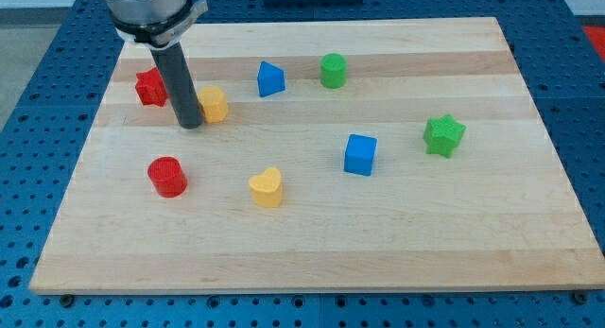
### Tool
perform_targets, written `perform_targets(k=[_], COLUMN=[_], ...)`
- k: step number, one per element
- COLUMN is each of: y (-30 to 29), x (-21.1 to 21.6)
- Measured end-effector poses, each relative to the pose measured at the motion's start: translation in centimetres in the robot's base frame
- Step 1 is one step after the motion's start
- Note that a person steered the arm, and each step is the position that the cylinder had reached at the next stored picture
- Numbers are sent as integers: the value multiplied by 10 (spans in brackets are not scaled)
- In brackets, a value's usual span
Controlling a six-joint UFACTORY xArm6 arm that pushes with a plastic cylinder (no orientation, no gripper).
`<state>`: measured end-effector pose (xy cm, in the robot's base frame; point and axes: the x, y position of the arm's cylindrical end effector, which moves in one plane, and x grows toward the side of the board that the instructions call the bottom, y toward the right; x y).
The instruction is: Move yellow hexagon into the red star
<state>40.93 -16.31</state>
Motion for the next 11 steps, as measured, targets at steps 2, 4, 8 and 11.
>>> perform_targets(k=[2,4,8,11], y=[70,43,34,2], x=[9,-22,-24,-48])
